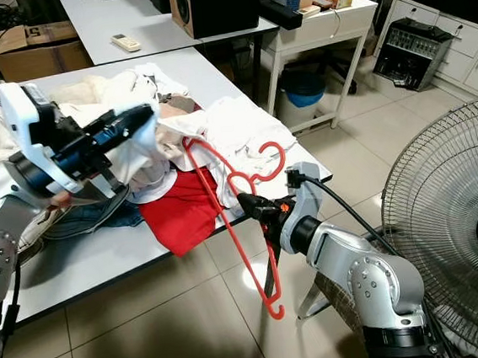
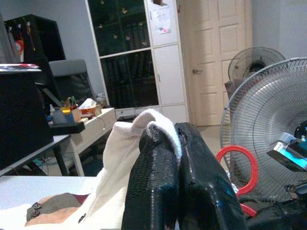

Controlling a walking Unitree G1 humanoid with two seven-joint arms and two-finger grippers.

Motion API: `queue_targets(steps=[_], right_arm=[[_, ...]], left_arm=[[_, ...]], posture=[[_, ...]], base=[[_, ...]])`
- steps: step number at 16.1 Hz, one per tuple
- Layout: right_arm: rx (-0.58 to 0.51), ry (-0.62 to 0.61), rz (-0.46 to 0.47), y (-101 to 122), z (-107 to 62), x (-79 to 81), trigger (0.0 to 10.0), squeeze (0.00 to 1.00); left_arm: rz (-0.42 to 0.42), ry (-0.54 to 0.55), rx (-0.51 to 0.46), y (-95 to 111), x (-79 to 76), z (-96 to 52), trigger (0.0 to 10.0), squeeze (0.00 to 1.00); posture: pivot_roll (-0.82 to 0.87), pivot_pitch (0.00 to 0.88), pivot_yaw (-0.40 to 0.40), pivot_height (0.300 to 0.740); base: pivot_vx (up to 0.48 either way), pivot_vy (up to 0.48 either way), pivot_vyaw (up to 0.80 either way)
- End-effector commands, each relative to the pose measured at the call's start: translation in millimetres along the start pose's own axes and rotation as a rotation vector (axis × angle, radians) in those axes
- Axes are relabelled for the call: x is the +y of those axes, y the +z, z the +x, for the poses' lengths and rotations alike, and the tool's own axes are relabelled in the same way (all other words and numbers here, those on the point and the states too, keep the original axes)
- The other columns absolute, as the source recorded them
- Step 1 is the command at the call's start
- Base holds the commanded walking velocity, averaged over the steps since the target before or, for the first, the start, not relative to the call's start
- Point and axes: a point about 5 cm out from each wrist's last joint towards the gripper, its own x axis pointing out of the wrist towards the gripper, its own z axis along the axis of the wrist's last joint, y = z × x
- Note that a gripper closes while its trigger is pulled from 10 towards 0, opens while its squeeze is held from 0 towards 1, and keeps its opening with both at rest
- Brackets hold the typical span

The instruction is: Hang hanger

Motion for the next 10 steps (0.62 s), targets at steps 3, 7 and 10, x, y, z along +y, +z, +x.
queue_targets(steps=[3,7,10], right_arm=[[-0.021,-0.022,0.009,9,0.2,0.0,10.0,0.0],[-0.113,-0.01,-0.011,23,1.5,4.0,10.0,0.0],[-0.225,0.064,0.026,38,-2.5,11.3,10.0,0.0]], left_arm=[[0.011,-0.04,0.015,-2,-7.8,5.1,0.0,0.0],[0.016,-0.045,0.022,-3,-8.3,7.3,0.0,0.0],[0.011,-0.037,-0.012,0,-6.0,10.0,0.0,0.0]], posture=[[0.01,0.0,-0.019,0.74],[0.01,0.0,-0.015,0.74],[0.01,0.0,-0.007,0.74]], base=[[0.0,0.0,0.0],[0.0,0.0,0.0],[0.0,0.0,0.0]])
